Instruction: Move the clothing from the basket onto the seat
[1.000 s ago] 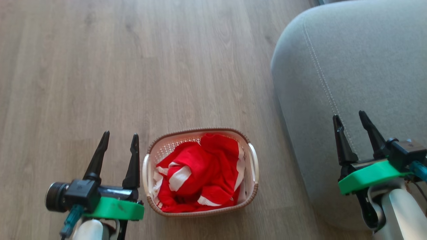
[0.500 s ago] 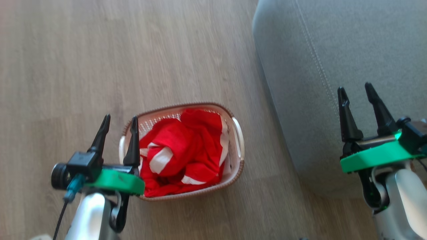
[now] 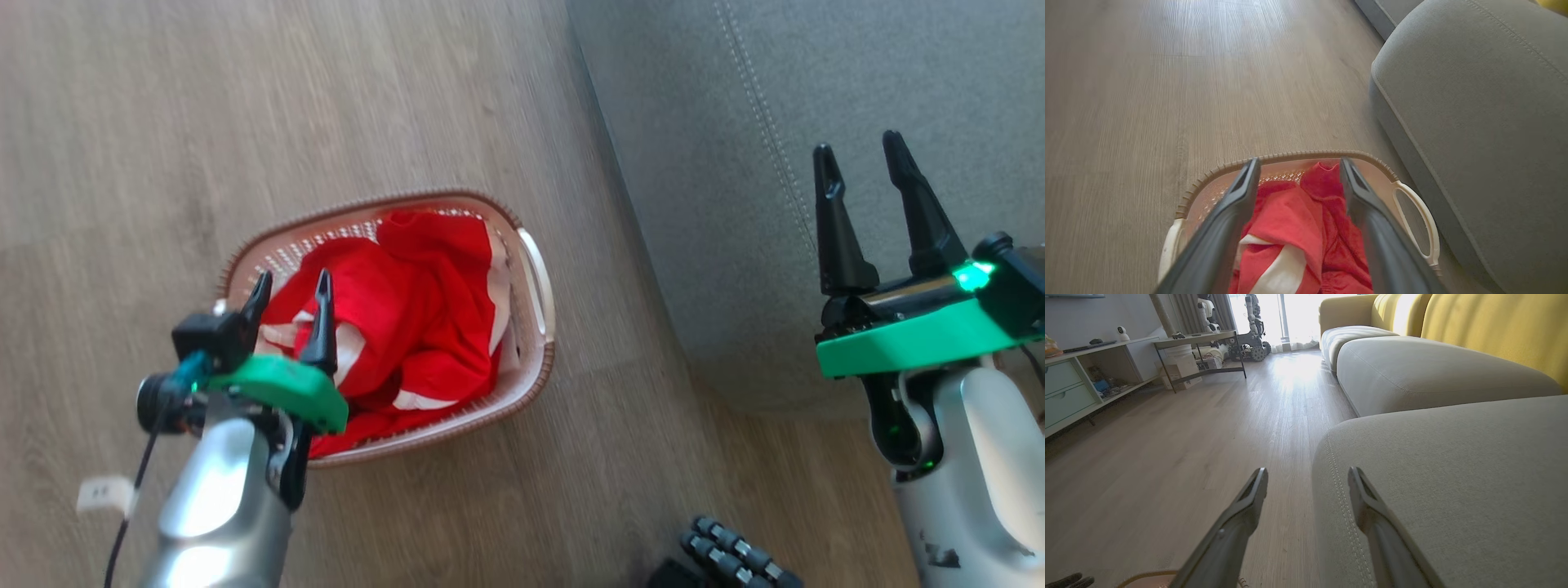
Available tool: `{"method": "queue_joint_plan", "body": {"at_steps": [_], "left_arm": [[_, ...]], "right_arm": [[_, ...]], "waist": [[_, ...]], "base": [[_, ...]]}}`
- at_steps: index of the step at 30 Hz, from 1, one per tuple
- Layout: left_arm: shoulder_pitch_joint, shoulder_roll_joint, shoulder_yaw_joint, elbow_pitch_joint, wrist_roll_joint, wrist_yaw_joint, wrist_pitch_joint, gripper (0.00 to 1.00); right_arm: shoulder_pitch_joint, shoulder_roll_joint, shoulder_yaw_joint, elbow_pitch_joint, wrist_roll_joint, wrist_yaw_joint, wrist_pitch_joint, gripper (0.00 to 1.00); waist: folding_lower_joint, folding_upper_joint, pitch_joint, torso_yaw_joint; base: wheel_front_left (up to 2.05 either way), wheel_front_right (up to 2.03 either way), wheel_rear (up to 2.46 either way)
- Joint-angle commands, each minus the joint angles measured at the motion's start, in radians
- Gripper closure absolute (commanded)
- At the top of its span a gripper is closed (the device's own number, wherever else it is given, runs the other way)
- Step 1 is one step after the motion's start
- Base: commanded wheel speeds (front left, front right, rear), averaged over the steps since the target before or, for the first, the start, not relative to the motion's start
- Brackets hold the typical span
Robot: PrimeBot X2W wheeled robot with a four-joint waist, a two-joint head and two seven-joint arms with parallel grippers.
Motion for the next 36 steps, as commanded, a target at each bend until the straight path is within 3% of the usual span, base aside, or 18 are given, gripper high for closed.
{"method": "queue_joint_plan", "body": {"at_steps": [1, 16, 27, 36], "left_arm": [[-0.039, 0.012, 0.013, 0.01, -0.006, -0.002, 0.01, 0.0], [-0.318, 0.012, -0.067, 0.359, -0.064, 0.043, 0.212, 0.0], [-0.419, 0.014, -0.108, 0.438, -0.048, 0.118, 0.361, 0.0], [-0.422, 0.051, -0.206, 0.451, 0.031, 0.128, 0.47, 0.0]], "right_arm": [[-0.017, -0.011, 0.02, -0.039, 0.0, 0.0, -0.006, 0.0], [-0.069, 0.029, 0.022, -0.064, 0.021, 0.0, -0.006, 0.0], [-0.102, 0.055, 0.034, -0.074, 0.033, 0.0, -0.006, 0.0], [-0.116, 0.072, 0.042, -0.095, 0.0, 0.0, -0.006, 0.0]], "waist": [[-0.0001, 0.0, 0.038, -0.022], [-0.0001, 0.0, 0.214, -0.079], [-0.0001, 0.0, 0.298, -0.122], [-0.0001, 0.0, 0.344, -0.094]], "base": [[0.0, 0.0, 0.0], [0.0, 0.0, 0.0], [0.0, 0.0, 0.0], [0.0, 0.0, 0.0]]}}
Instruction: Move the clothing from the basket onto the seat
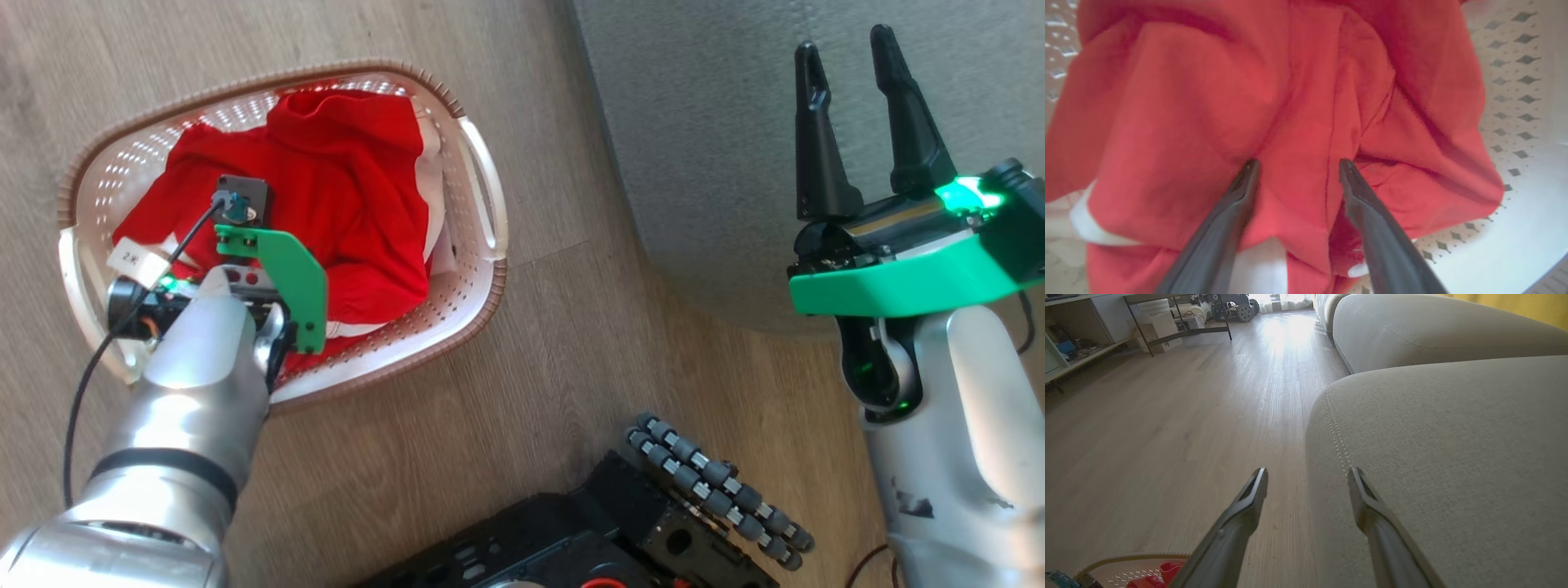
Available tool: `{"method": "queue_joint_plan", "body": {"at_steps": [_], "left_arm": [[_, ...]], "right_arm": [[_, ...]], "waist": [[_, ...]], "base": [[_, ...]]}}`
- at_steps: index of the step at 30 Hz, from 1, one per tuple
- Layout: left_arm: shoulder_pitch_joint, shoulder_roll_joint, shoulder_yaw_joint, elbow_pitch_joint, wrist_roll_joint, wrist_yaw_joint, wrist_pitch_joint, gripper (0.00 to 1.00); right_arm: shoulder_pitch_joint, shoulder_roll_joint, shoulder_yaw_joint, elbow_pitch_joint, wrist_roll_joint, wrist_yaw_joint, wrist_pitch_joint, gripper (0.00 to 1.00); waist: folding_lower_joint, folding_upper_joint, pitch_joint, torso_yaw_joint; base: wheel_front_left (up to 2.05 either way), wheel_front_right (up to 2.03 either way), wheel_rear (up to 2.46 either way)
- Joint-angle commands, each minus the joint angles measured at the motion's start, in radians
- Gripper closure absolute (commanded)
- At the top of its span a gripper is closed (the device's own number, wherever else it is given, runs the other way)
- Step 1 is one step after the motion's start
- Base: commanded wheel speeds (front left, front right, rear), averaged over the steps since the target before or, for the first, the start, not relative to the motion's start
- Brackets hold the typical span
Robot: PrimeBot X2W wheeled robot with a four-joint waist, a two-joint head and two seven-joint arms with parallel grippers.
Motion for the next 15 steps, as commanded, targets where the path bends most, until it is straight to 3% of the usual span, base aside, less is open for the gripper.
{"method": "queue_joint_plan", "body": {"at_steps": [1, 12, 13, 14, 15], "left_arm": [[0.017, 0.03, -0.004, -0.009, 0.016, -0.001, 0.014, 0.0], [0.028, 0.072, -0.11, -0.007, 0.089, -0.063, 0.068, 0.0], [0.029, 0.072, -0.115, -0.007, 0.09, -0.07, 0.068, 0.35], [0.029, 0.072, -0.121, -0.007, 0.092, -0.077, 0.063, 0.78], [0.029, 0.07, -0.124, -0.007, 0.092, -0.082, 0.055, 1.0]], "right_arm": [[0.011, 0.004, 0.017, -0.032, -0.011, 0.0, -0.006, 0.0], [0.009, 0.027, 0.026, -0.043, -0.058, 0.0, -0.006, 0.0], [0.008, 0.028, 0.026, -0.044, -0.061, 0.0, -0.006, 0.0], [0.008, 0.029, 0.025, -0.045, -0.063, 0.0, -0.006, 0.0], [0.009, 0.031, 0.024, -0.045, -0.065, 0.0, -0.006, 0.0]], "waist": [[-0.0001, 0.0, 0.012, 0.01], [-0.0001, 0.0, 0.039, 0.043], [-0.0001, 0.0, 0.04, 0.045], [-0.0001, 0.0, 0.041, 0.046], [-0.0001, 0.0, 0.041, 0.047]], "base": [[0.0, 0.0, 0.0], [0.0, 0.0, 0.0], [0.0, 0.0, 0.0], [0.0, 0.0, 0.0], [0.0, 0.0, 0.0]]}}
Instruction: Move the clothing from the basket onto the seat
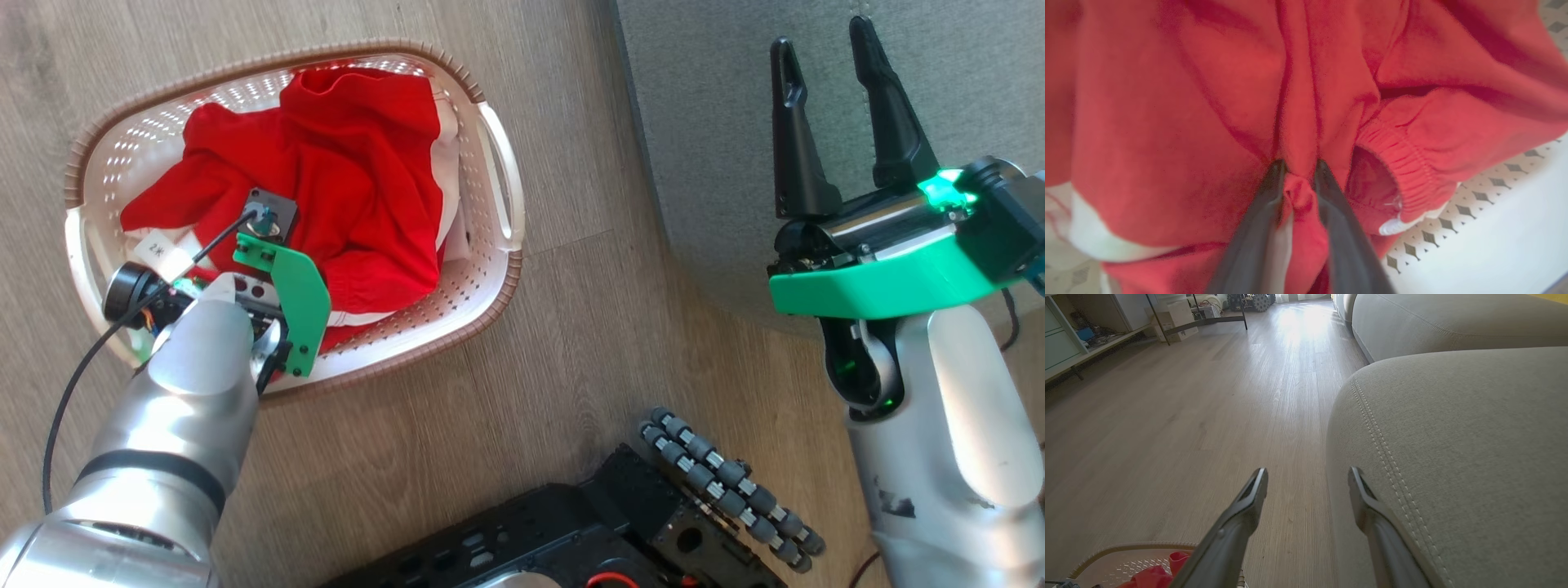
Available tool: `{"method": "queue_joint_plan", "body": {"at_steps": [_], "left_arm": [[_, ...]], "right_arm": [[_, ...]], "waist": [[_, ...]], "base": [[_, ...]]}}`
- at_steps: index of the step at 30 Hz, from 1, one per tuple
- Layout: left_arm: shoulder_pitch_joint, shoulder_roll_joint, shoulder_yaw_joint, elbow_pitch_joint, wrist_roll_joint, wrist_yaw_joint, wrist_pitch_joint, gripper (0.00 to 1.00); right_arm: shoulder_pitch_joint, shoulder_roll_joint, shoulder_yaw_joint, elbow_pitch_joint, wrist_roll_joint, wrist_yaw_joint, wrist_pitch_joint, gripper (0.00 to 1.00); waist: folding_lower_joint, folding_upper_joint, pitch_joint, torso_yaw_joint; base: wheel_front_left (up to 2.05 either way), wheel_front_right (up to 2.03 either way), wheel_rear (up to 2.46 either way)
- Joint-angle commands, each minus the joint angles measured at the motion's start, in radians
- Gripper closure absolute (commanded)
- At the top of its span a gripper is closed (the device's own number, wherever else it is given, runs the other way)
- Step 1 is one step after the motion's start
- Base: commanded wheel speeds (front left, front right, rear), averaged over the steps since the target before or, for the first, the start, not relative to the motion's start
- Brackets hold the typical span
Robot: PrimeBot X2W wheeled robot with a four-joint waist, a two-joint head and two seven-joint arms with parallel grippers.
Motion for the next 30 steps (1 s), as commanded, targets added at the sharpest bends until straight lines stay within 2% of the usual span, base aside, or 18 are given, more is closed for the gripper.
{"method": "queue_joint_plan", "body": {"at_steps": [1, 16, 30], "left_arm": [[0.028, 0.026, 0.004, -0.008, 0.003, -0.005, -0.008, 1.0], [0.029, -0.011, -0.017, -0.008, -0.032, -0.038, -0.077, 1.0], [0.087, -0.056, -0.03, -0.031, -0.127, -0.064, -0.279, 1.0]], "right_arm": [[0.021, 0.002, 0.009, -0.033, -0.007, 0.0, -0.006, 0.0], [0.021, 0.006, 0.011, -0.011, -0.02, 0.0, -0.006, 0.0], [0.059, -0.034, -0.011, 0.062, -0.011, 0.0, -0.006, 0.0]], "waist": [[-0.0001, 0.0, 0.0, 0.001], [-0.0001, 0.0, -0.062, 0.022], [-0.0001, 0.0, -0.282, 0.065]], "base": [[0.0, 0.0, 0.0], [0.0, 0.0, 0.0], [0.0, 0.0, 0.0]]}}
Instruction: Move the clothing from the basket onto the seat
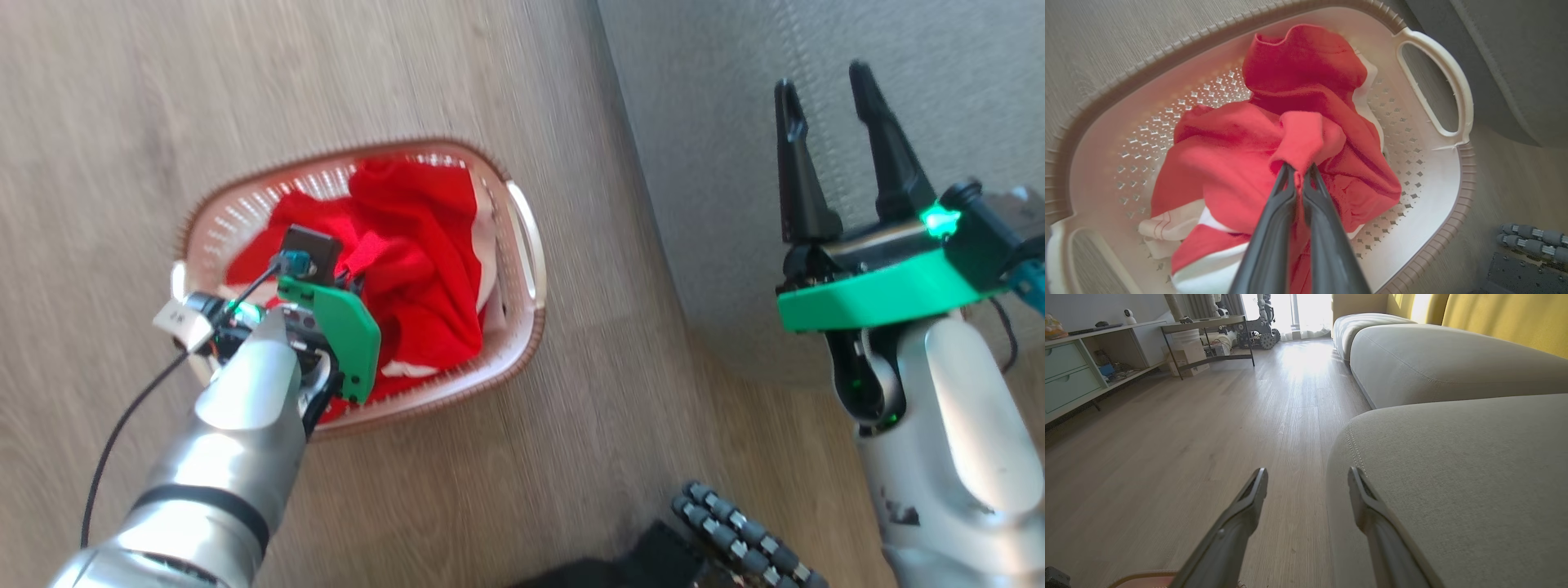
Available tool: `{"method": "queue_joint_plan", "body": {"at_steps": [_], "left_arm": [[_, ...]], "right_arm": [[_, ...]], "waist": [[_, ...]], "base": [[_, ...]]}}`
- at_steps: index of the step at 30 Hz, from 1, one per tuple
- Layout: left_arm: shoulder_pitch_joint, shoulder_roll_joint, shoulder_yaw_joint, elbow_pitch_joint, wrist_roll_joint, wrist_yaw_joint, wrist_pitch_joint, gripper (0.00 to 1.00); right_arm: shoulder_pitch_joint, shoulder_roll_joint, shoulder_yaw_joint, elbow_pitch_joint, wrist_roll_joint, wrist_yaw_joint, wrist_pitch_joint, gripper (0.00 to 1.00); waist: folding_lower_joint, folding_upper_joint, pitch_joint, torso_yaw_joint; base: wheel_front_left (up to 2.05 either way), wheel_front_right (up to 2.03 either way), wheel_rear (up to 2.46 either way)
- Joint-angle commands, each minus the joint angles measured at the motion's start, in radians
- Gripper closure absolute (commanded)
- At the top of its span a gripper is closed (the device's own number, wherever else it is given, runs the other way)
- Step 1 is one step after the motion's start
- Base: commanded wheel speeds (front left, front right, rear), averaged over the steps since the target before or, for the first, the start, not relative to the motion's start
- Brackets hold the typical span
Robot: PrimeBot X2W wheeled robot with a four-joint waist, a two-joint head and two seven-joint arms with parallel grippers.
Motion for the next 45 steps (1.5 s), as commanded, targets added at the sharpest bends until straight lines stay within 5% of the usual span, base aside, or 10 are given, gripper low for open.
{"method": "queue_joint_plan", "body": {"at_steps": [1, 20, 32, 45], "left_arm": [[0.03, 0.011, 0.004, -0.031, -0.023, -0.004, -0.025, 1.0], [0.233, 0.01, -0.231, -0.279, -0.374, -0.006, -0.199, 1.0], [0.227, 0.01, -0.281, -0.386, -0.451, 0.005, -0.263, 1.0], [0.084, 0.01, -0.291, -0.485, -0.451, 0.038, -0.266, 1.0]], "right_arm": [[0.041, -0.017, 0.01, -0.017, 0.007, 0.0, -0.006, 0.0], [0.17, -0.102, 0.019, 0.139, 0.044, 0.0, -0.006, 0.0], [0.255, -0.111, 0.033, 0.169, 0.062, 0.0, -0.006, 0.0], [0.277, -0.111, 0.094, 0.166, 0.082, 0.0, -0.006, 0.0]], "waist": [[0.0, 0.0, -0.077, 0.018], [0.0, 0.0, -0.467, 0.164], [0.0, 0.0, -0.607, 0.225], [0.0, 0.0, -0.628, 0.261]], "base": [[0.0, 0.0, 0.0], [0.0, 0.0, 0.0], [0.0, 0.0, 0.0], [0.0, 0.0, 0.0]]}}
